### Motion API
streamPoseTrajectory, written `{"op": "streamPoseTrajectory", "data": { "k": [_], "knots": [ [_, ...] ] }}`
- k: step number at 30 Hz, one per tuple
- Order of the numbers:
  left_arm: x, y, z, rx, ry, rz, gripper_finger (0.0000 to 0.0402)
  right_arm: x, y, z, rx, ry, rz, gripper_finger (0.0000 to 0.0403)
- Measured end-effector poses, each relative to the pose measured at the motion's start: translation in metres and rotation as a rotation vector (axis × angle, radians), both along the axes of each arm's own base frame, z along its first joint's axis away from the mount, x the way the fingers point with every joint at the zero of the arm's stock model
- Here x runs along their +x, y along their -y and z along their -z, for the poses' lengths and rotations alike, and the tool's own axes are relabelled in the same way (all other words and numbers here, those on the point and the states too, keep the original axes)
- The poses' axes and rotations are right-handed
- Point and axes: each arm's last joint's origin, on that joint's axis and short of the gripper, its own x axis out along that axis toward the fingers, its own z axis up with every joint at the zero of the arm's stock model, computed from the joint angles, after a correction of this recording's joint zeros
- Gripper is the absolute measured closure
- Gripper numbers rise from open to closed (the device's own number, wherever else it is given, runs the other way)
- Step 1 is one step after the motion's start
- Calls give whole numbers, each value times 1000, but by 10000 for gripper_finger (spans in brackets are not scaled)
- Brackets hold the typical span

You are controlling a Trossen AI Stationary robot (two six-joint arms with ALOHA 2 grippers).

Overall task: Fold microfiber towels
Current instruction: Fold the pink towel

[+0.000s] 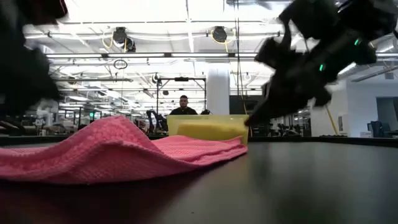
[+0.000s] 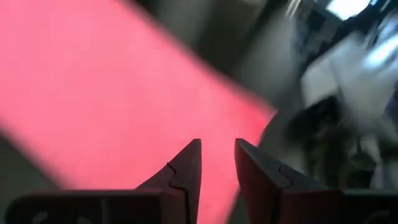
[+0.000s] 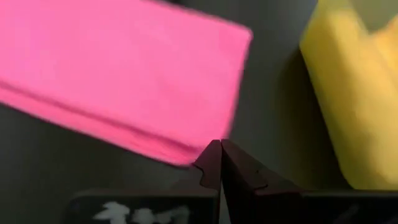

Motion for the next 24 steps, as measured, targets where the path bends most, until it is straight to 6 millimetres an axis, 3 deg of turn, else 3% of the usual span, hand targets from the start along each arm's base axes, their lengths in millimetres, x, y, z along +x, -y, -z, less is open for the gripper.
{"op": "streamPoseTrajectory", "data": {
  "k": [6,9,12,17,20,24],
  "knots": [
    [-5,23,-19,106,147,-9,305,-9,-46,-31,163,203,-110,403],
    [5,22,-14,152,123,-22,305,-8,-72,-28,208,215,-151,403],
    [18,19,2,205,37,-15,305,4,-87,-12,212,192,-118,403],
    [29,12,16,222,-201,-16,305,37,-97,19,211,122,-75,403],
    [30,9,9,252,-292,-62,305,57,-96,28,203,109,-46,403],
    [33,19,-10,265,-279,-59,305,64,-87,32,158,35,-16,403]
  ]
}}
